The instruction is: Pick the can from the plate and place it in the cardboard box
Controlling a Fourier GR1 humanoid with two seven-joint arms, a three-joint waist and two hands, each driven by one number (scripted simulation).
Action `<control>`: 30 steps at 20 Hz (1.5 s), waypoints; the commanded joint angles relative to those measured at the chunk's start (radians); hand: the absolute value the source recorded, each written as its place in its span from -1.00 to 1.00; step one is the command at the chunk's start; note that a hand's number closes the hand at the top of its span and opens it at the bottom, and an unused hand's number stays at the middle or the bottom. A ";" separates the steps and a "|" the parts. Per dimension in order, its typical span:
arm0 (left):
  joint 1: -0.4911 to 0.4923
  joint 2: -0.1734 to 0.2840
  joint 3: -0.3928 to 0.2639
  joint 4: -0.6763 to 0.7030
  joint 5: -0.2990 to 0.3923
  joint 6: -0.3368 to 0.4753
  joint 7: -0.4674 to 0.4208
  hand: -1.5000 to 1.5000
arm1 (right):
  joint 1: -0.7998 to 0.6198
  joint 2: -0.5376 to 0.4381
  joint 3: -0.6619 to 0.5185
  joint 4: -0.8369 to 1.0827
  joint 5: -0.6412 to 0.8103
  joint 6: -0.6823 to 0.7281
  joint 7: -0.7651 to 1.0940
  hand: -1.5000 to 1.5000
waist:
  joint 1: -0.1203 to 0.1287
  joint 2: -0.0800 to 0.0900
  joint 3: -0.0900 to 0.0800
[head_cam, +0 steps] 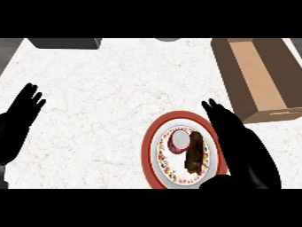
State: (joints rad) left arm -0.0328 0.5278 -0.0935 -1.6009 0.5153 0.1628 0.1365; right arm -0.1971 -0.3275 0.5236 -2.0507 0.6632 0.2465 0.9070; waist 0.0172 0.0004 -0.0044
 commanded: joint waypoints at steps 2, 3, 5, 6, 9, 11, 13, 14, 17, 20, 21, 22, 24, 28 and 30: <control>-0.006 -0.013 0.020 -0.014 -0.003 0.011 0.023 0.00 | -0.066 0.155 0.070 0.017 -0.047 0.140 0.256 -1.00 | -0.009 -0.002 0.003; 0.040 0.004 0.025 -0.033 -0.014 -0.016 0.008 0.00 | -0.108 0.166 0.020 0.039 -0.068 0.160 0.264 -1.00 | -0.006 -0.002 0.003; 0.024 0.003 0.023 -0.050 -0.020 -0.011 0.032 0.00 | -0.100 0.194 0.036 0.040 -0.059 0.169 0.304 -1.00 | -0.011 -0.002 0.004; 0.029 0.007 0.049 -0.033 0.004 -0.029 0.028 0.00 | -0.158 0.200 -0.007 0.095 -0.080 0.193 0.303 -1.00 | -0.006 -0.001 0.003; 0.002 -0.029 0.034 0.010 -0.016 -0.034 0.017 0.00 | -0.155 0.226 0.017 0.140 -0.059 0.177 0.294 -1.00 | -0.013 0.000 0.003; 0.014 -0.075 -0.005 -0.022 -0.083 0.032 -0.005 0.00 | -0.119 0.198 0.002 0.166 -0.057 0.175 0.245 -1.00 | -0.014 -0.001 0.004; 0.048 -0.053 0.022 -0.040 -0.047 -0.008 0.025 0.00 | -0.147 0.214 -0.031 0.101 -0.102 0.248 0.324 -1.00 | -0.013 -0.002 0.004; 0.041 -0.089 0.001 0.010 -0.086 -0.003 -0.037 0.00 | -0.129 0.220 -0.003 0.118 -0.079 0.228 0.312 -1.00 | -0.017 -0.001 0.003; -0.035 -0.041 0.070 0.028 -0.048 -0.036 0.035 0.00 | -0.158 0.203 -0.075 0.135 -0.107 0.268 0.266 -1.00 | -0.019 0.000 0.004; 0.007 -0.043 0.087 -0.049 -0.051 -0.043 0.077 0.00 | -0.076 0.235 0.004 0.137 -0.015 0.197 0.214 -1.00 | -0.016 -0.002 0.004; 0.045 -0.059 0.077 -0.064 -0.066 -0.043 0.057 0.00 | -0.053 0.192 -0.021 0.190 0.003 0.167 0.115 -1.00 | -0.014 -0.001 0.005; 0.040 -0.069 0.089 -0.015 -0.077 -0.085 0.016 0.00 | -0.089 0.276 0.022 0.218 0.049 0.143 0.152 -1.00 | -0.014 -0.001 0.004; 0.017 -0.101 0.087 0.011 -0.100 -0.072 0.032 0.00 | -0.106 0.254 -0.043 0.195 0.028 0.206 0.123 -1.00 | -0.016 -0.001 0.004; 0.041 -0.122 0.077 -0.084 -0.119 -0.039 0.094 0.00 | -0.125 0.277 -0.053 0.168 0.050 0.251 0.153 -1.00 | -0.014 -0.002 0.004; -0.006 -0.097 0.130 -0.012 -0.095 -0.088 0.074 0.00 | -0.099 0.311 0.020 0.160 0.086 0.266 0.197 -1.00 | -0.017 -0.002 0.004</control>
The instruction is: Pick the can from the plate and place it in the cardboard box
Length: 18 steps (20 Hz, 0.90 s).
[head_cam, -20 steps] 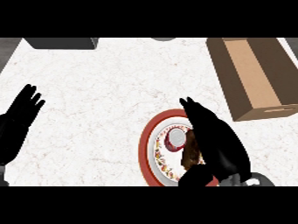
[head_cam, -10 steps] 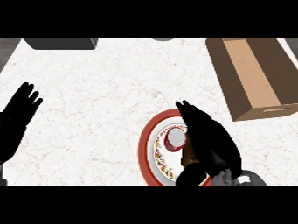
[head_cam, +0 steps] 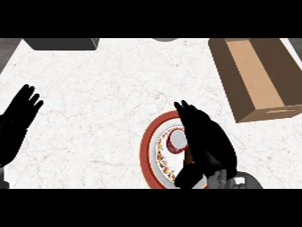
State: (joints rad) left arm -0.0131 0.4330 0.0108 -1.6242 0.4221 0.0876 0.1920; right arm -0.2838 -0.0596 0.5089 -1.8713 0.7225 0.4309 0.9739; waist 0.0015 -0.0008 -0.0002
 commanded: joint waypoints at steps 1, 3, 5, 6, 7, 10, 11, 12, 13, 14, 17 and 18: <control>-0.020 -0.009 0.002 -0.001 -0.028 0.001 0.023 0.00 | -0.002 0.057 0.101 0.055 0.094 -0.004 0.098 -1.00 | 0.001 0.000 0.000; 0.018 0.011 0.038 -0.052 0.009 -0.038 0.054 0.00 | -0.050 0.056 -0.020 0.060 0.041 0.074 0.092 -1.00 | 0.004 -0.001 0.000; 0.058 -0.067 -0.021 -0.040 -0.050 -0.015 -0.032 0.00 | -0.095 0.058 -0.013 0.150 0.044 0.030 0.073 -1.00 | 0.008 0.001 0.000; -0.015 -0.017 0.029 -0.023 -0.018 -0.018 0.053 0.00 | -0.046 0.043 -0.029 0.151 0.056 0.051 0.028 -1.00 | 0.002 0.001 0.000; 0.020 -0.055 0.019 0.013 -0.040 -0.037 -0.025 0.00 | -0.010 0.058 0.036 0.090 0.076 0.052 0.084 -1.00 | 0.000 0.000 0.000; -0.033 -0.052 0.030 0.003 -0.045 -0.022 0.050 0.00 | -0.092 0.059 0.021 0.165 0.043 0.012 0.107 -1.00 | 0.002 0.000 0.000; -0.001 -0.056 0.028 -0.047 -0.045 -0.010 0.054 0.00 | -0.103 0.059 0.021 0.157 0.018 0.040 0.147 -1.00 | 0.005 0.000 0.000; -0.023 -0.011 0.073 -0.012 -0.026 -0.057 0.057 0.00 | -0.020 0.048 0.004 0.172 0.076 0.021 0.034 -1.00 | 0.000 0.000 0.000; 0.003 -0.055 0.039 -0.033 -0.040 -0.033 0.043 0.00 | 0.003 0.059 0.021 0.143 0.077 0.052 0.092 -1.00 | -0.001 -0.001 0.000; -0.027 -0.015 0.092 0.040 -0.026 -0.085 0.007 0.00 | -0.103 0.059 0.044 0.205 0.039 -0.016 0.150 -1.00 | 0.005 0.001 0.000; -0.010 -0.059 0.051 -0.044 -0.069 -0.032 0.061 0.00 | -0.124 0.059 0.010 0.252 0.051 -0.016 0.109 -1.00 | 0.005 0.001 0.000; -0.023 -0.038 0.093 0.071 -0.032 -0.107 -0.004 0.00 | -0.052 0.059 0.067 0.192 0.076 0.010 0.148 -1.00 | -0.001 0.001 0.000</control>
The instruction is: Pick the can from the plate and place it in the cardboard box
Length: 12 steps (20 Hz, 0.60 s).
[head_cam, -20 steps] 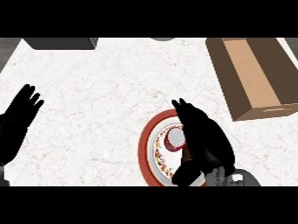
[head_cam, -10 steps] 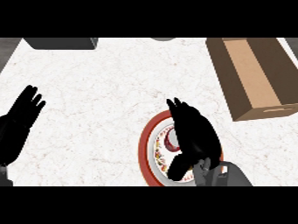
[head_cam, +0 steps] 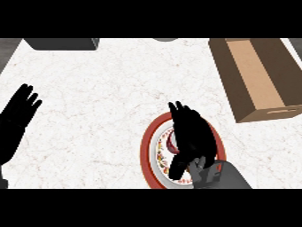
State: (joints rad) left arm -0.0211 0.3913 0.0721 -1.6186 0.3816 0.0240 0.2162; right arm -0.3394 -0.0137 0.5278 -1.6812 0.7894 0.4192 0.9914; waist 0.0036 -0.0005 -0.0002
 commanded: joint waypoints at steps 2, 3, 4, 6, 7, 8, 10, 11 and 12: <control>-0.018 -0.001 0.025 0.011 -0.002 -0.042 0.010 0.00 | 0.003 0.013 -0.016 0.011 0.004 0.055 0.083 -1.00 | -0.002 0.000 0.000; 0.009 -0.023 0.022 0.025 -0.020 -0.035 -0.014 0.00 | -0.009 0.013 -0.010 0.060 0.024 0.017 0.056 -1.00 | 0.000 0.000 0.000; -0.057 -0.035 0.012 0.075 -0.038 -0.027 -0.010 0.00 | -0.020 0.013 0.015 0.077 -0.005 0.002 0.069 -1.00 | -0.002 0.001 0.000; -0.016 -0.045 -0.005 -0.012 -0.050 -0.007 0.021 0.00 | -0.075 0.013 0.010 0.116 -0.045 -0.016 0.117 -1.00 | 0.005 0.000 0.000; 0.064 -0.043 0.027 -0.010 -0.037 -0.046 -0.034 0.00 | 0.035 0.012 -0.008 0.043 0.025 0.028 0.037 -1.00 | 0.000 -0.001 0.000; 0.033 -0.048 0.021 -0.021 -0.056 -0.021 0.002 0.00 | 0.032 0.013 0.002 0.078 0.017 0.013 0.023 -1.00 | 0.000 0.000 0.000; 0.022 -0.042 0.040 -0.039 -0.038 -0.044 0.031 0.00 | 0.047 0.013 0.007 0.123 0.044 -0.030 -0.026 -1.00 | 0.000 0.000 0.000; 0.021 -0.039 0.029 -0.124 -0.023 -0.003 0.117 0.00 | 0.012 0.013 -0.023 0.132 0.005 0.019 0.024 -1.00 | 0.003 -0.001 0.000; 0.027 -0.083 0.018 -0.031 -0.076 -0.023 0.002 0.00 | 0.041 0.013 0.006 0.127 0.036 -0.011 -0.008 -1.00 | -0.001 0.000 0.000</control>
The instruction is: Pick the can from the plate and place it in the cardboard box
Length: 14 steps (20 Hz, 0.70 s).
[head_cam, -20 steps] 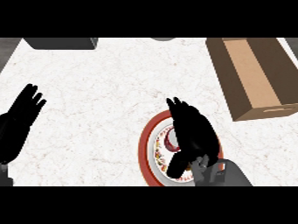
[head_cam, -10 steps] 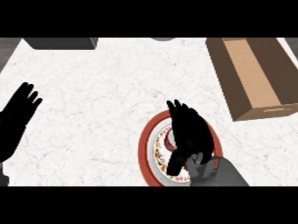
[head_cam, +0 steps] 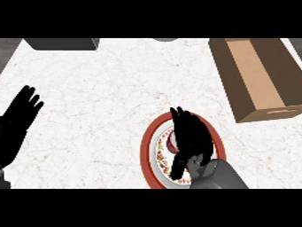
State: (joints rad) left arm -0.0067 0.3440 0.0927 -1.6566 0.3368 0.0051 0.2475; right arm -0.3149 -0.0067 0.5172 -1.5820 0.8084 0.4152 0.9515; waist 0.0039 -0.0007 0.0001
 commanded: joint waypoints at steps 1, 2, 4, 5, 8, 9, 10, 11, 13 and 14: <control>0.027 -0.049 -0.005 0.048 -0.046 -0.009 -0.071 0.00 | -0.015 0.006 -0.031 0.073 0.021 0.004 0.000 -1.00 | -0.001 0.001 0.000; 0.002 -0.031 0.024 0.012 -0.018 -0.027 -0.013 0.00 | 0.033 0.006 0.000 0.020 0.027 -0.014 0.019 -1.00 | -0.002 0.000 0.000; -0.096 -0.037 0.020 0.116 -0.042 -0.008 -0.022 0.00 | -0.038 0.006 0.027 0.062 -0.025 -0.008 0.085 -1.00 | -0.004 0.001 0.000; -0.037 -0.005 0.048 0.035 -0.012 -0.052 0.014 0.00 | -0.005 0.006 -0.016 0.067 0.015 -0.007 0.020 -1.00 | -0.002 0.000 0.000; 0.013 -0.020 0.068 0.011 -0.016 -0.062 -0.005 0.00 | 0.011 0.003 -0.028 0.111 0.046 -0.019 -0.035 -1.00 | 0.000 0.000 0.000; -0.060 -0.045 0.026 0.006 -0.050 -0.017 0.056 0.00 | -0.028 0.006 -0.022 0.133 0.014 -0.044 -0.012 -1.00 | -0.001 0.001 0.000; -0.075 -0.056 0.040 0.058 -0.067 -0.014 0.018 0.00 | 0.009 0.006 -0.001 0.072 0.014 -0.027 0.025 -1.00 | -0.003 0.000 0.000; -0.085 -0.073 0.029 0.085 -0.080 -0.023 -0.009 0.00 | 0.042 0.007 -0.009 0.044 0.053 -0.011 -0.016 -1.00 | -0.005 0.000 0.000; -0.074 -0.070 0.035 0.040 -0.084 -0.023 0.034 0.00 | -0.042 0.007 -0.010 0.101 -0.009 -0.024 0.024 -1.00 | -0.001 0.001 0.000; -0.008 -0.067 0.045 -0.003 -0.073 -0.051 0.016 0.00 | -0.032 0.007 -0.043 0.108 0.020 0.001 -0.011 -1.00 | 0.000 0.000 0.000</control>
State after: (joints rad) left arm -0.0477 0.2832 0.1234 -1.6271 0.2686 -0.0219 0.2594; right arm -0.3284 -0.0038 0.4948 -1.4925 0.8243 0.3927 0.9201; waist 0.0026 -0.0003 0.0000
